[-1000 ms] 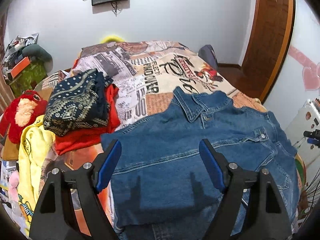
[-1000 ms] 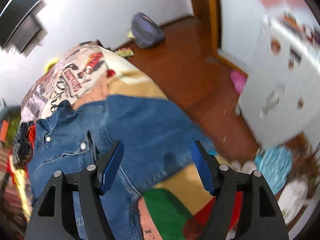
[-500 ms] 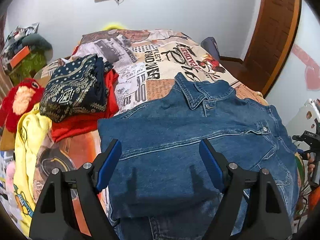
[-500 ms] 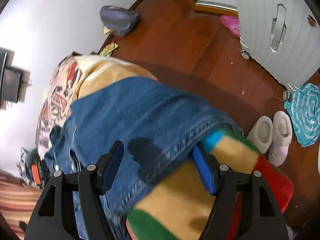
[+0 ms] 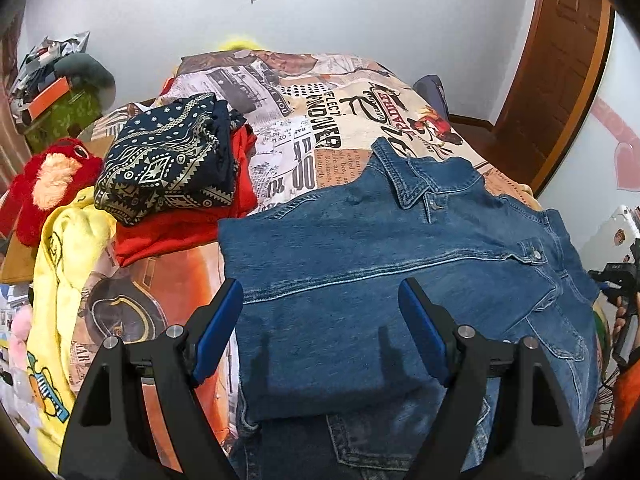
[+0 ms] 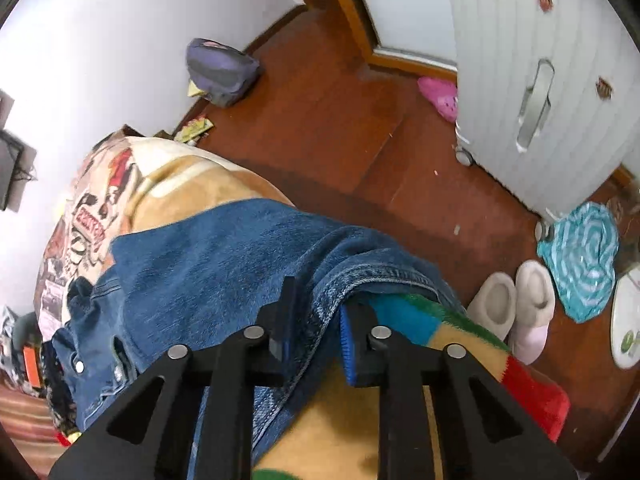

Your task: Fold large clothes

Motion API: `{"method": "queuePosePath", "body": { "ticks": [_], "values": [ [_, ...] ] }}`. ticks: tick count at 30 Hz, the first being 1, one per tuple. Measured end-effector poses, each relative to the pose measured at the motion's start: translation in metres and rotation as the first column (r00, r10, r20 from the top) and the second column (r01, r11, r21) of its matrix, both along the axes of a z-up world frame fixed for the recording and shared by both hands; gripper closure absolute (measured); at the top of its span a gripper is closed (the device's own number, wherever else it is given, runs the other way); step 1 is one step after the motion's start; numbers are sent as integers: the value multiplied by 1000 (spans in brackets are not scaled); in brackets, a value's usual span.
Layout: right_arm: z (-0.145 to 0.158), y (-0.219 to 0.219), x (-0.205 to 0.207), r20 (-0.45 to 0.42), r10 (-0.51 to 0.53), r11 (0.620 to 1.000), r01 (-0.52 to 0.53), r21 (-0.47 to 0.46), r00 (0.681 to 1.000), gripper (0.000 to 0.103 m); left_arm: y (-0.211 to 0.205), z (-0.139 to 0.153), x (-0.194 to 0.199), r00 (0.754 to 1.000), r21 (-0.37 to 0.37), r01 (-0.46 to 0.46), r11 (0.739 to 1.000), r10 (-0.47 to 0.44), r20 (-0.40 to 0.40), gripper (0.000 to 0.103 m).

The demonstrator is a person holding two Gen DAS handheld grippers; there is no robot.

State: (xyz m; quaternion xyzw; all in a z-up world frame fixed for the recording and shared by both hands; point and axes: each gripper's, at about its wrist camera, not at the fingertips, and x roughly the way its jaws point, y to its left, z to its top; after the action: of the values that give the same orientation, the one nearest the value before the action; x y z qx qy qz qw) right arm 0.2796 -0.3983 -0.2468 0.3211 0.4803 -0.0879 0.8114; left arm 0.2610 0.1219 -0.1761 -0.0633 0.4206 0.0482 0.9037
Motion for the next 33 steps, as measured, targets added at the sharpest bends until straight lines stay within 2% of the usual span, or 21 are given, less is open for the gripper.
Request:
{"method": "queuePosePath", "body": {
  "ticks": [5,9,14,18,22,28,29,33],
  "values": [
    [37,12,-5,88,42,997,-36,-67,995,91,4,-2,-2,1000,-22,-6,1000,6,-2,24],
    [78,34,-8,191,125,989,-107,-102,974,91,4,-1,-5,1000,-22,-2,1000,2,4,24],
    [125,88,-14,312,302,951,-263,-164,901,92,4,1,-8,1000,-9,1,1000,-1,15,24],
    [133,129,-20,330,425,904,-381,-192,843,92,5,3,-11,1000,-4,3,1000,-3,20,24],
    [119,172,-24,275,535,844,-491,-217,799,93,3,4,-13,1000,9,6,1000,-7,20,24],
    [58,213,-22,83,653,752,-632,-186,752,92,-1,0,-14,1000,12,18,1000,-18,14,24],
    [50,217,-24,56,665,740,-646,-185,745,89,-2,-1,-14,1000,12,20,1000,-20,12,24],
    [43,228,-31,2,685,711,-669,-217,728,87,-6,-4,-12,1000,25,30,999,-30,0,24]
  ]
}}
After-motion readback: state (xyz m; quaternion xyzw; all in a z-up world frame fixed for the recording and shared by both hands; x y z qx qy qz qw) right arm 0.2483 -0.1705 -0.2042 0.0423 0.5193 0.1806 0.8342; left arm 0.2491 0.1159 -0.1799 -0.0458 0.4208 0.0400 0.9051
